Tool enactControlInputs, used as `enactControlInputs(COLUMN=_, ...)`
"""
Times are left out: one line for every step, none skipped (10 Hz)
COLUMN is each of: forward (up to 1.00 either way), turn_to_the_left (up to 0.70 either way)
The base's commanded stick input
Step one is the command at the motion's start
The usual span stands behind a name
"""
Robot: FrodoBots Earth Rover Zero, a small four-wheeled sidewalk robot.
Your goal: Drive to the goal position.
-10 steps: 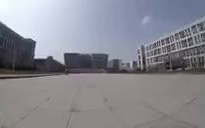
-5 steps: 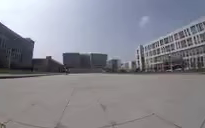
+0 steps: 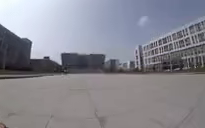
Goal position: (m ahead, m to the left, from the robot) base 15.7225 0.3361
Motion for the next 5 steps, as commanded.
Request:
enactControlInputs(forward=1.00, turn_to_the_left=0.00)
enactControlInputs(forward=1.00, turn_to_the_left=0.00)
enactControlInputs(forward=1.00, turn_to_the_left=0.00)
enactControlInputs(forward=1.00, turn_to_the_left=0.00)
enactControlInputs(forward=1.00, turn_to_the_left=0.00)
